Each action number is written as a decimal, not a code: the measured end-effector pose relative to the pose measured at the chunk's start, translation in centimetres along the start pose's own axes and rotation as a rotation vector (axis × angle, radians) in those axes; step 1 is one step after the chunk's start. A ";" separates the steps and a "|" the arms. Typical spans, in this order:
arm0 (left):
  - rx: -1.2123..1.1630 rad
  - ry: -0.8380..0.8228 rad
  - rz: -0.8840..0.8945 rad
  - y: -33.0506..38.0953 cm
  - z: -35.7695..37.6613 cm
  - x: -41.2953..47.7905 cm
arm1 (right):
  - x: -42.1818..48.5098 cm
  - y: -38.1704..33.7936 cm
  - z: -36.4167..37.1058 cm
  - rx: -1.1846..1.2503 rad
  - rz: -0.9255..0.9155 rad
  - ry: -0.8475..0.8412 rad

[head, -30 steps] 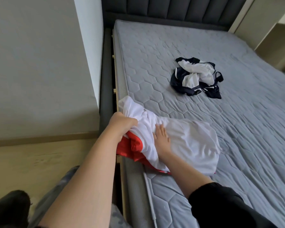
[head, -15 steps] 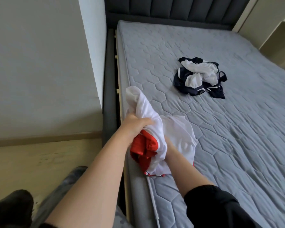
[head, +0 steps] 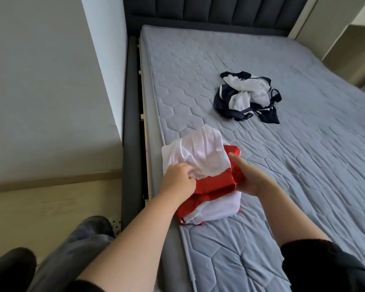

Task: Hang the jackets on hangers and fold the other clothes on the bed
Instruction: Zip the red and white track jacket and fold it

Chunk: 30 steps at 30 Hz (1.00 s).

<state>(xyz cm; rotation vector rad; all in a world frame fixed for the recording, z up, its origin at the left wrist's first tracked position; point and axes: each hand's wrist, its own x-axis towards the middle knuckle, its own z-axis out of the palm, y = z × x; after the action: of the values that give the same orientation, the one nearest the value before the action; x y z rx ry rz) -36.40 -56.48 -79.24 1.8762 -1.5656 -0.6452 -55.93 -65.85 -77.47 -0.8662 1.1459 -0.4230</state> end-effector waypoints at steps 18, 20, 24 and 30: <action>0.513 -0.432 0.174 -1.9 2.7 -2.1 | 0.0 6.1 -0.5 0.054 -0.061 0.437; 0.547 -0.423 0.170 -2.3 2.8 -2.2 | -0.6 5.8 0.1 0.002 -0.150 0.290; 0.550 -0.441 0.162 -2.3 2.9 -2.1 | -1.7 6.0 0.1 0.003 -0.208 0.168; 0.569 -0.298 0.185 -2.4 1.4 -1.7 | -1.8 7.5 0.0 0.443 0.058 0.220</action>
<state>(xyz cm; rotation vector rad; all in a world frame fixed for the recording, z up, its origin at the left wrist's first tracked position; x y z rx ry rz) -36.05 -54.70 -81.99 2.0542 -2.2723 -0.4361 -57.56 -59.94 -82.23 -0.4054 1.2130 -0.7055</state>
